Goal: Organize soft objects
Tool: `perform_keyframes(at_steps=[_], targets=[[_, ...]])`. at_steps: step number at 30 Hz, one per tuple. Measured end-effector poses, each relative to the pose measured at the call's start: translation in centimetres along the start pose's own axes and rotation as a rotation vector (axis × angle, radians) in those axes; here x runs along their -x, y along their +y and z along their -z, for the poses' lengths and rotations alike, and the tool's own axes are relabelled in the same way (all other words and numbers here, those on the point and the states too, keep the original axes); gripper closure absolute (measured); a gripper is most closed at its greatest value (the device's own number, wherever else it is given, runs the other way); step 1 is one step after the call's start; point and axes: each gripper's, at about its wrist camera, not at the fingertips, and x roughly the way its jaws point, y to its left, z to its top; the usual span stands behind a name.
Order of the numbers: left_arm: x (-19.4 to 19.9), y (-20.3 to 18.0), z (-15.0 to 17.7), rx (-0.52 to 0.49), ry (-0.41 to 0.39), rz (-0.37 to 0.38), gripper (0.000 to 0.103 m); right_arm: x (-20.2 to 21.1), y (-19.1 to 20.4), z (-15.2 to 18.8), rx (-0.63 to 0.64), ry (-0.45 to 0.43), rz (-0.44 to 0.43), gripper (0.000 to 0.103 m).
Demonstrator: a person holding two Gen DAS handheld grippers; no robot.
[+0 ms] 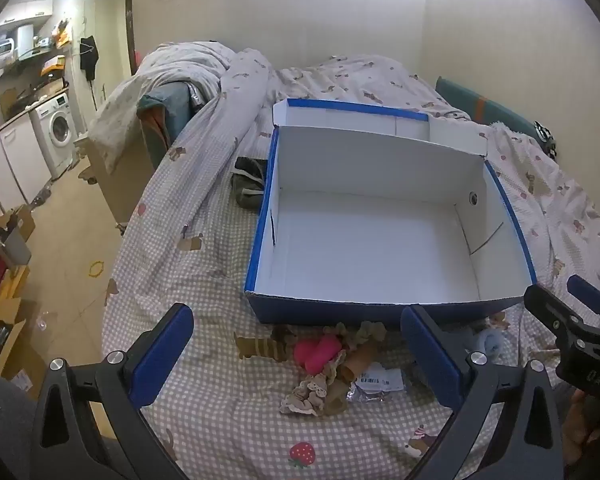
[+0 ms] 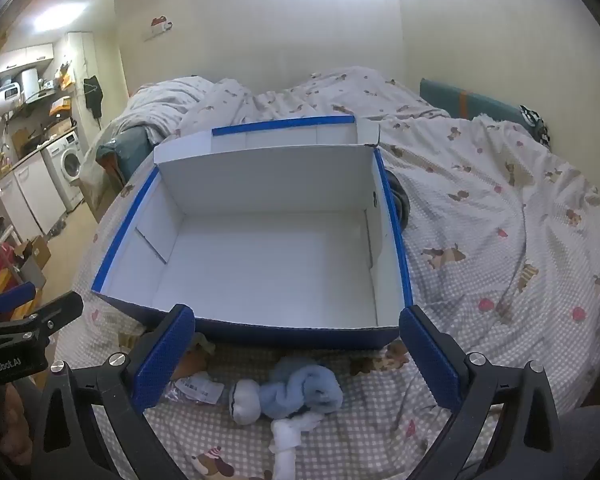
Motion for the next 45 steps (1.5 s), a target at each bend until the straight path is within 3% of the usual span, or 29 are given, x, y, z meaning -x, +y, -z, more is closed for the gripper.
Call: perform_keyframes(at_steps=[45], targets=[[-0.19, 0.23, 0.14, 0.006, 0.014, -0.002, 0.0, -0.18, 0.05, 0.05, 0.01, -0.001, 0.008, 0.0]])
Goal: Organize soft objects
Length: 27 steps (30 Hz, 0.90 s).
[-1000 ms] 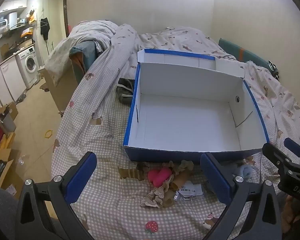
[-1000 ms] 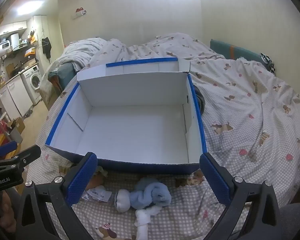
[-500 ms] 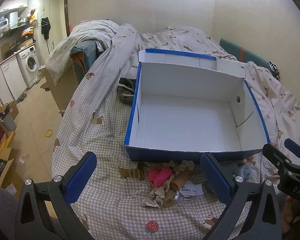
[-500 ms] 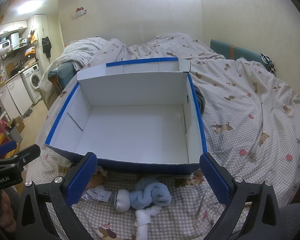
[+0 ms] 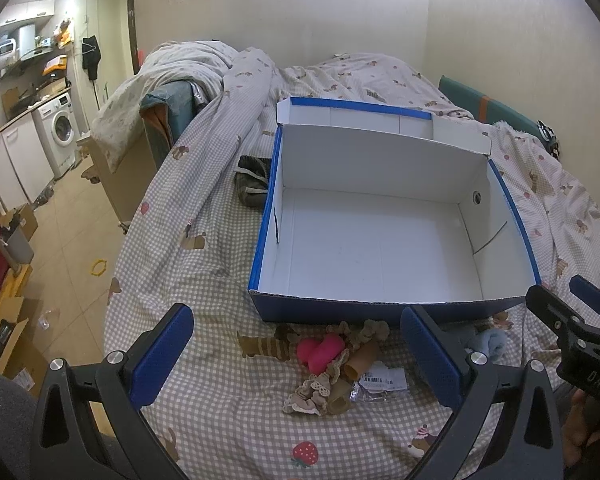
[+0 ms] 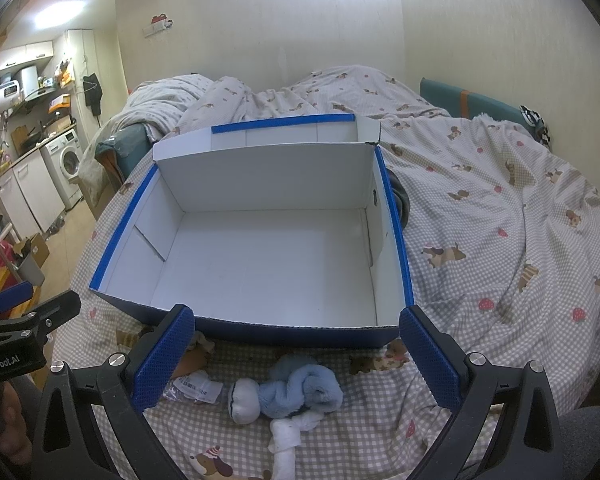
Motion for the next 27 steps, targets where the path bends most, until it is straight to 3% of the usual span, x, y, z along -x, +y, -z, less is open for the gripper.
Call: perform_keyframes(at_steps=[27], targets=[[0.18, 0.01, -0.1, -0.006, -0.002, -0.002, 0.0, 0.04, -0.02, 0.02, -0.002, 0.001, -0.001, 0.0]])
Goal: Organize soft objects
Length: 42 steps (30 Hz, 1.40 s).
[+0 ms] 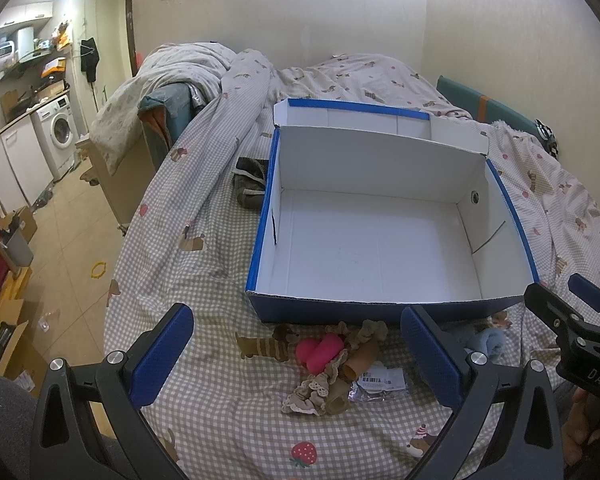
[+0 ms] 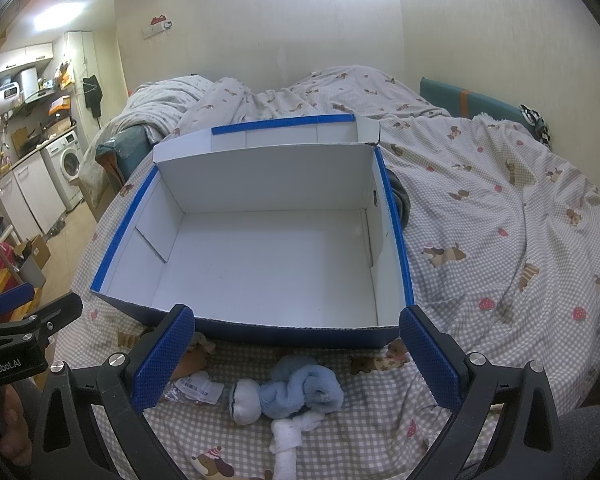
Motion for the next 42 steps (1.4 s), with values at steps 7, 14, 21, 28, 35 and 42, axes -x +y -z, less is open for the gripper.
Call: perform_keyframes(at_steps=[7, 14, 21, 28, 35, 42], targets=[[0.1, -0.1, 0.0, 0.001, 0.001, -0.001, 0.0, -0.1, 0.0, 0.0, -0.001, -0.002, -0.003, 0.0], [0.3, -0.3, -0.2, -0.002, -0.001, 0.003, 0.0, 0.0, 0.2, -0.1, 0.0, -0.001, -0.002, 0.0], [0.1, -0.3, -0.1, -0.001, 0.002, 0.003, 0.0, 0.1, 0.2, -0.1, 0.002, -0.001, -0.004, 0.0], [0.0, 0.2, -0.5, -0.001, -0.004, -0.028, 0.0, -0.1, 0.2, -0.2, -0.005, 0.016, -0.005, 0.0], [-1.3, 3.3, -1.8, 0.085, 0.036, -0.102, 0.0, -0.6, -1.1, -1.2, -0.03, 0.079, -0.019, 0.0], [-4.6, 4.5, -2.0, 0.075, 0.192, -0.16, 0.0, -1.7, -2.7, -2.6, -0.054, 0.12, -0.022, 0.0]])
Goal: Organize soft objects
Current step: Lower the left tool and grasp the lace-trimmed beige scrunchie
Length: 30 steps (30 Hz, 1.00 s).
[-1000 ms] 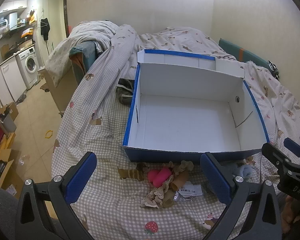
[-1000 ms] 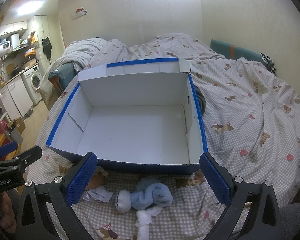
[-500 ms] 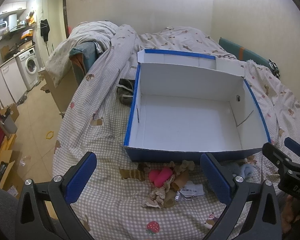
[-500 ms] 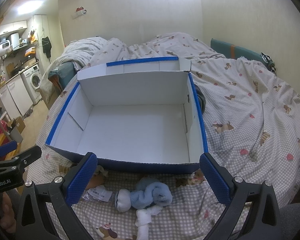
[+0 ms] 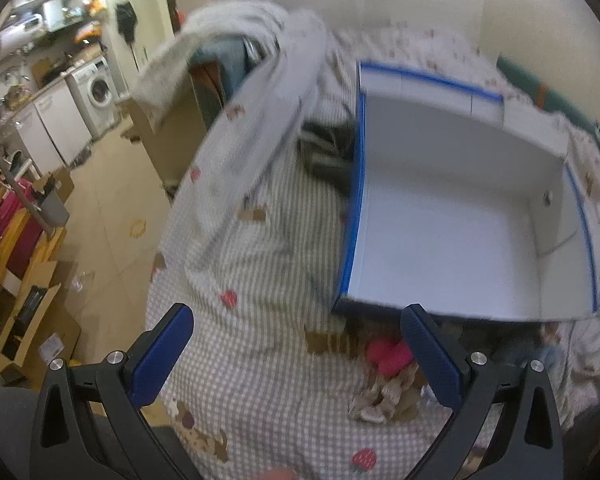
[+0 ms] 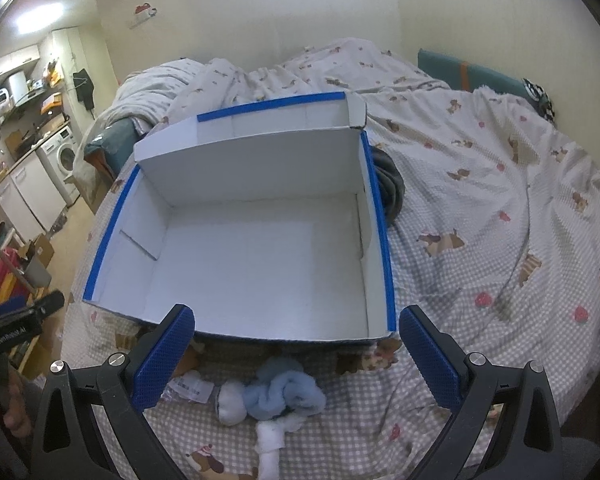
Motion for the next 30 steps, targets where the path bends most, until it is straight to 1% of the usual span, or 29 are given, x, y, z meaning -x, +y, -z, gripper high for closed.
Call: perform_keyframes(at_steps=[2, 4, 6, 7, 8, 9, 10, 11, 12, 13, 15, 18, 25, 27, 30], targets=[[-1.5, -0.5, 0.4, -0.037, 0.075, 0.007, 0.0, -0.5, -0.5, 0.1, -0.016, 0.02, 0.001, 0.0], [-2.7, -1.0, 0.9, -0.068, 0.129, 0.024, 0.0, -1.1, -1.1, 0.4, -0.044, 0.047, -0.002, 0.0], [-3.7, -1.1, 1.4, -0.064, 0.176, 0.045, 0.0, -1.7, -1.4, 0.8, -0.064, 0.077, -0.003, 0.0], [-4.4, -1.0, 1.6, -0.053, 0.213, 0.066, 0.002, -1.9, -1.5, 0.9, -0.07, 0.084, -0.003, 0.0], [-5.3, -1.0, 1.8, -0.042, 0.258, 0.105, 0.003, -2.0, -1.7, 1.1, -0.077, 0.089, -0.004, 0.0], [-5.7, -1.4, 2.0, -0.042, 0.295, 0.128, 0.014, -2.1, -1.9, 1.1, -0.083, 0.093, -0.005, 0.0], [-6.6, -1.6, 2.2, -0.042, 0.342, 0.152, 0.038, -2.1, -2.0, 1.2, -0.089, 0.098, -0.003, 0.0], [-7.3, -1.8, 2.5, -0.04, 0.378, 0.165, 0.049, -2.2, -2.1, 1.3, -0.094, 0.103, -0.003, 0.0], [-8.0, -2.0, 2.7, -0.037, 0.413, 0.179, 0.055, -2.4, -2.3, 1.4, -0.102, 0.114, -0.008, 0.0], [-8.6, -2.0, 2.8, -0.019, 0.445, 0.203, 0.055, -2.4, -2.4, 1.4, -0.111, 0.125, -0.015, 0.0], [-9.2, -2.2, 2.7, 0.004, 0.471, 0.239, 0.055, -2.4, -2.8, 1.4, -0.13, 0.133, -0.028, 0.0], [-9.6, -2.6, 2.5, -0.008, 0.469, 0.245, 0.055, -2.5, -3.5, 1.4, -0.167, 0.144, -0.029, 0.0], [-11.2, -3.9, 3.8, -0.037, 0.543, 0.274, 0.055, -3.1, -4.6, 1.5, -0.23, 0.179, -0.033, 0.0], [-11.9, -4.3, 4.2, -0.05, 0.562, 0.273, 0.055, -3.2, -4.7, 1.6, -0.238, 0.185, -0.035, 0.0], [-13.0, -4.8, 4.8, -0.043, 0.578, 0.287, 0.055, -3.4, -4.4, 1.6, -0.228, 0.197, -0.031, 0.0]])
